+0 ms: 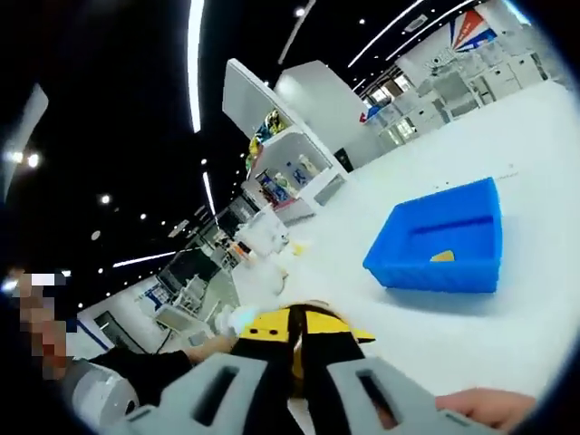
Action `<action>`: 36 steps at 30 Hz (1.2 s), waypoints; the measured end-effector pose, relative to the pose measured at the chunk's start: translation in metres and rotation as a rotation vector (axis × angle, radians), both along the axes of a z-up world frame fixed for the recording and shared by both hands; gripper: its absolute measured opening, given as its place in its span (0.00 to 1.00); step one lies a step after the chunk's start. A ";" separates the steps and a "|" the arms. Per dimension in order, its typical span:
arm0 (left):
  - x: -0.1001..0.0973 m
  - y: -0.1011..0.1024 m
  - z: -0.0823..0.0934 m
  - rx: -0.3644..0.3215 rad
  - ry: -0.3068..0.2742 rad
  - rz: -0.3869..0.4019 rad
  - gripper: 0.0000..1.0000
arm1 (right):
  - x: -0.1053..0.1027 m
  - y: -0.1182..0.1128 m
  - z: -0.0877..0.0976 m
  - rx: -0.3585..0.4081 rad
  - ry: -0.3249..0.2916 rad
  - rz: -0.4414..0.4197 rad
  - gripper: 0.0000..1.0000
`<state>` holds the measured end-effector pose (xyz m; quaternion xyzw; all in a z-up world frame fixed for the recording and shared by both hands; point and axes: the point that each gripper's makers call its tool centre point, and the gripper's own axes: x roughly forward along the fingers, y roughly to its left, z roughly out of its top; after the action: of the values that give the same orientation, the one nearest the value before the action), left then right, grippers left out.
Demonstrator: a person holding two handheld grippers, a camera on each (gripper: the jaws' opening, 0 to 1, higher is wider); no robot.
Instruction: Open the lid of the chip container on the table, take out the chips, place them into the box in front of the container, and close the lid
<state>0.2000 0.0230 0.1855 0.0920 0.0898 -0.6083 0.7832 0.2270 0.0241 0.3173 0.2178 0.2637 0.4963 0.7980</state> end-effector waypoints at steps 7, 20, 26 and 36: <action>-0.002 0.000 -0.003 -0.012 0.004 -0.012 0.62 | -0.010 0.032 0.010 -0.077 -0.081 0.062 0.03; -0.006 -0.003 -0.003 -0.134 -0.020 -0.043 0.63 | -0.021 0.060 0.017 -0.148 -0.187 0.118 0.01; -0.011 0.006 -0.014 -0.075 -0.098 -0.062 0.64 | -0.021 0.062 0.019 -0.150 -0.220 0.110 0.06; -0.008 0.038 0.016 -0.242 -0.035 -0.027 0.47 | -0.026 0.066 0.020 -0.152 -0.232 0.120 0.07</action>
<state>0.1917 0.0606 0.2020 0.0086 0.0006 -0.6233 0.7819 0.2014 0.0897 0.3375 0.0818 0.2189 0.5436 0.8062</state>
